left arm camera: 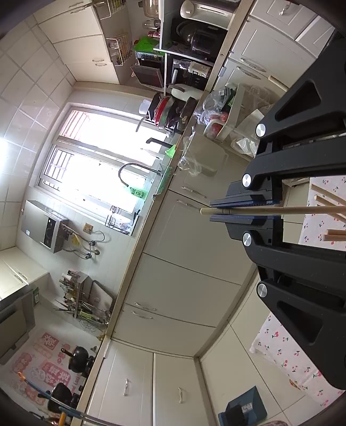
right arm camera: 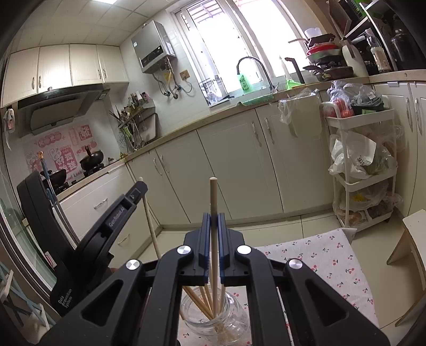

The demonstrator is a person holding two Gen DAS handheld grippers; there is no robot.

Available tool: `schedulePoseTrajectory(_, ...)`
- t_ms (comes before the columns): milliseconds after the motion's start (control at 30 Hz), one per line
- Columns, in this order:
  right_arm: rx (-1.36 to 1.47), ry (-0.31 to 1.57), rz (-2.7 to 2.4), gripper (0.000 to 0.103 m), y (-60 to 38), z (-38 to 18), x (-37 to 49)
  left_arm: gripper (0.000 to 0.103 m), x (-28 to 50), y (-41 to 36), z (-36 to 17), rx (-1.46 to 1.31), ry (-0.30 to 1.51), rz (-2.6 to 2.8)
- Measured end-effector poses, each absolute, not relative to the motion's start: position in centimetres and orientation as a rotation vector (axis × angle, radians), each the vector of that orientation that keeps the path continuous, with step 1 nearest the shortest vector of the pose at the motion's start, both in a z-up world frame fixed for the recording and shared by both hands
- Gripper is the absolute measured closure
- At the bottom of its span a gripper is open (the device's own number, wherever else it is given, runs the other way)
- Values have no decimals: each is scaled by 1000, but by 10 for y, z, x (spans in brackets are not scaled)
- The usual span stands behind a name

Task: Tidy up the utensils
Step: 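Lift both held chopsticks up over the glass jar mouth, then lower both chopsticks into the jar and open both tools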

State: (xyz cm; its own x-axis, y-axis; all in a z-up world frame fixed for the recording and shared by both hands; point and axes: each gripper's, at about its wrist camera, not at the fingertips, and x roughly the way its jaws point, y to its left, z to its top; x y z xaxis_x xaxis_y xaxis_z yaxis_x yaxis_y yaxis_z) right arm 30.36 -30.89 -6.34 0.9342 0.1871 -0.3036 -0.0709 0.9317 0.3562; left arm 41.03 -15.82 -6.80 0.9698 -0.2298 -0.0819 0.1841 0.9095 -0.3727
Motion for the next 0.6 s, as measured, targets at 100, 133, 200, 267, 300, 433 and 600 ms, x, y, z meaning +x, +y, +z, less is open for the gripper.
schedulePoseTrajectory(100,346,357,134,97,-310,-71,307,98,410,-163,-75,-341,114,-212)
schedulePoseTrajectory(133,346,362,135,97,-310,-73,309,98,409,-165,-77,-333,112,-214)
schedulePoseTrajectory(200,344,373,136,97,-310,-77,311,98,408,-168,-81,-318,114,-217)
schedulePoseTrajectory(267,344,383,139,97,-309,-81,312,98,409,-170,-87,-308,127,-223)
schedulePoseTrajectory(300,344,390,141,97,-308,-84,313,98,409,-171,-89,-301,133,-227)
schedulePoseTrajectory(433,341,419,144,97,-304,-92,316,98,404,-173,-95,-265,145,-245)
schedulePoseTrajectory(600,333,480,154,97,-296,-105,320,98,395,-180,-101,-185,172,-300)
